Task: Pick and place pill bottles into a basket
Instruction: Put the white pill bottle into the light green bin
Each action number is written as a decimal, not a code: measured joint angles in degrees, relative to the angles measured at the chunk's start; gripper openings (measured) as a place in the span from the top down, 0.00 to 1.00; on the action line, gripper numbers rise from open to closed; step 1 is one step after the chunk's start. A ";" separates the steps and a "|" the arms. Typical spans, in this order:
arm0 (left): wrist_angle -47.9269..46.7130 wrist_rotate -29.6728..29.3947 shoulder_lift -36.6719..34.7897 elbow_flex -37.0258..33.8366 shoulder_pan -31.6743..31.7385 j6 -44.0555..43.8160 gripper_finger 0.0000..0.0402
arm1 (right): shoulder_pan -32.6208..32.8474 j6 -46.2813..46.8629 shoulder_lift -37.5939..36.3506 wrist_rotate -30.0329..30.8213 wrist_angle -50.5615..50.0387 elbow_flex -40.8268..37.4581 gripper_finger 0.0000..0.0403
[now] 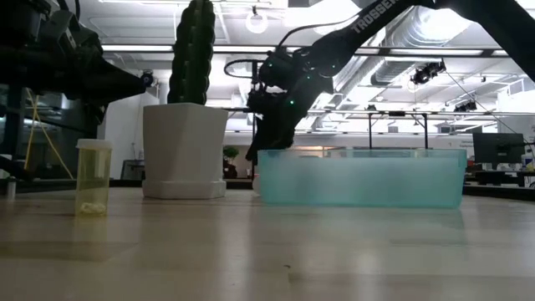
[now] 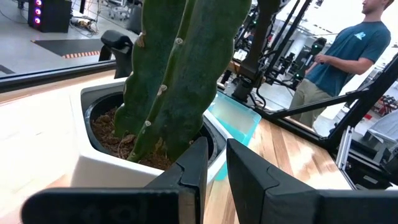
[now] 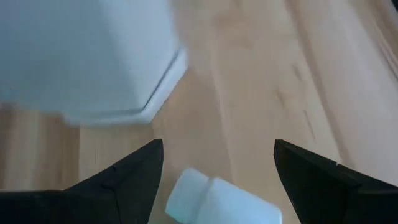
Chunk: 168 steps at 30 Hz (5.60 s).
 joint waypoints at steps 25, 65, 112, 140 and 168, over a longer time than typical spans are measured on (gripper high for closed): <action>0.02 0.00 0.01 -0.01 0.00 -0.59 0.76 | 2.37 -30.50 -0.26 3.81 -20.99 2.20 0.27; 0.03 0.02 0.00 -0.01 0.00 -2.05 0.76 | 6.72 -45.60 3.56 8.79 -18.84 4.17 0.34; 0.03 0.00 0.00 -0.01 0.00 -2.32 0.76 | 6.74 -35.13 6.75 15.13 -25.52 8.74 0.59; 0.02 0.00 0.02 0.00 0.00 -2.14 0.76 | 2.61 -17.99 6.86 -1.37 -39.35 25.84 0.65; 0.03 0.00 0.00 0.00 0.00 -1.93 0.76 | 0.25 0.30 -23.38 -4.92 -23.13 -5.76 0.65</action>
